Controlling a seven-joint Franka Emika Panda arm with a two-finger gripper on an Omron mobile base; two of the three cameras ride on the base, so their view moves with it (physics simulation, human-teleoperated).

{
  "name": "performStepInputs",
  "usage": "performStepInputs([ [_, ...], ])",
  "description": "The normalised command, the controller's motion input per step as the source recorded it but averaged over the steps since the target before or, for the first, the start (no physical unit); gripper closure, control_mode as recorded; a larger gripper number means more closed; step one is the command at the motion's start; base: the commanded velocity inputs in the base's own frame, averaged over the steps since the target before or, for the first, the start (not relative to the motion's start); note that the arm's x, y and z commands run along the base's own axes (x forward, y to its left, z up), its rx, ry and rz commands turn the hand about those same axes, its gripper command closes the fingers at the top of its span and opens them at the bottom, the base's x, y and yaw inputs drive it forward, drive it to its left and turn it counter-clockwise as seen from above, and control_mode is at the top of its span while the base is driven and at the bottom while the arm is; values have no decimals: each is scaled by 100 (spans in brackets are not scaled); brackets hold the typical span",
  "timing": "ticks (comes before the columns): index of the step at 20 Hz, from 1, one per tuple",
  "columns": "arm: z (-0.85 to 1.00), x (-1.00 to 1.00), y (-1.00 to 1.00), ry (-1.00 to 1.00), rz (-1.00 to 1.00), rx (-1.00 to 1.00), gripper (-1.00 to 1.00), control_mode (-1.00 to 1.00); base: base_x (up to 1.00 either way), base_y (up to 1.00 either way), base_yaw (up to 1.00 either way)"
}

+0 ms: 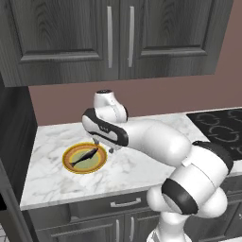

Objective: Place the fish on the rack of the oven, and slide the rack back inside. Close the oven door.

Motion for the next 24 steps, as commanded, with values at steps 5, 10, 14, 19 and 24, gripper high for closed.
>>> performStepInputs([
  [5,-23,20,23,0,0,-3,-100,-100,0,0,0],
  [10,-30,14,27,0,0,-10,-100,-100,0,0,0],
  [14,-21,14,22,0,0,-9,-100,-100,0,0,0],
  [19,-18,23,12,0,0,-5,-100,-100,0,0,0],
  [24,-21,31,6,0,0,-3,-100,-100,0,0,0],
])
